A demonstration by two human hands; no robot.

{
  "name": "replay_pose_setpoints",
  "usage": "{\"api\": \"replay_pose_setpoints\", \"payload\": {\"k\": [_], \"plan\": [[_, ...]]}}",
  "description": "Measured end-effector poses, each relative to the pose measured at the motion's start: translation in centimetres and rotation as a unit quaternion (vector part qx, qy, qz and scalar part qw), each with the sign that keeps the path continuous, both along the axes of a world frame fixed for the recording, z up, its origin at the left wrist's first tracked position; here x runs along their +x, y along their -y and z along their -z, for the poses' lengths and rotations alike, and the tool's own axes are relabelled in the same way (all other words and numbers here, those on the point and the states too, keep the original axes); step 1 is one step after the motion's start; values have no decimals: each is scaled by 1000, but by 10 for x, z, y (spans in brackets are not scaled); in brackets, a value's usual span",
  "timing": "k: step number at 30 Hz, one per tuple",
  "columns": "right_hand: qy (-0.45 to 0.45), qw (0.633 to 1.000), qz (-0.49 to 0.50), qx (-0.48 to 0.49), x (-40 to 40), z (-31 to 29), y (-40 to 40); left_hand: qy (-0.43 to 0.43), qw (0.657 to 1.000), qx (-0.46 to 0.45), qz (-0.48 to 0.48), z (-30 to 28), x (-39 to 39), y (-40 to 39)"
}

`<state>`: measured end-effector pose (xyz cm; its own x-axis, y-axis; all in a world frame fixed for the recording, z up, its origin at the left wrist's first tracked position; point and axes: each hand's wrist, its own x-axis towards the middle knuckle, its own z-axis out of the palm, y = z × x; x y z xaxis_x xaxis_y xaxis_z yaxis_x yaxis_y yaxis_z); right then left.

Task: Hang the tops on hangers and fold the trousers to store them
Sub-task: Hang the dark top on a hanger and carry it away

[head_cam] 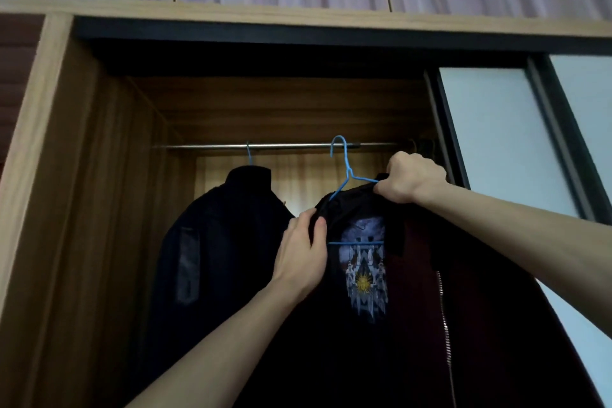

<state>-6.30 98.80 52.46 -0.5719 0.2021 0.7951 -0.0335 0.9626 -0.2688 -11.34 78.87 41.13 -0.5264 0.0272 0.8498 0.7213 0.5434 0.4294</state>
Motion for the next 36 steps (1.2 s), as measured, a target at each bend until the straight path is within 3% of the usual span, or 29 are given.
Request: {"api": "replay_pose_setpoints", "payload": {"k": [6, 17, 26, 36], "plan": [[-43, 998, 46, -1, -40, -34, 17, -39, 998, -17, -43, -23, -48, 13], [-84, 990, 114, 23, -103, -89, 38, -95, 993, -52, -38, -62, -131, 23], [-118, 984, 126, 50, -166, -103, 52, -130, 985, -93, -61, -88, -171, 14], [-76, 989, 124, 10, -196, -94, 43, -123, 984, -95, -87, -84, -200, 8]]}}
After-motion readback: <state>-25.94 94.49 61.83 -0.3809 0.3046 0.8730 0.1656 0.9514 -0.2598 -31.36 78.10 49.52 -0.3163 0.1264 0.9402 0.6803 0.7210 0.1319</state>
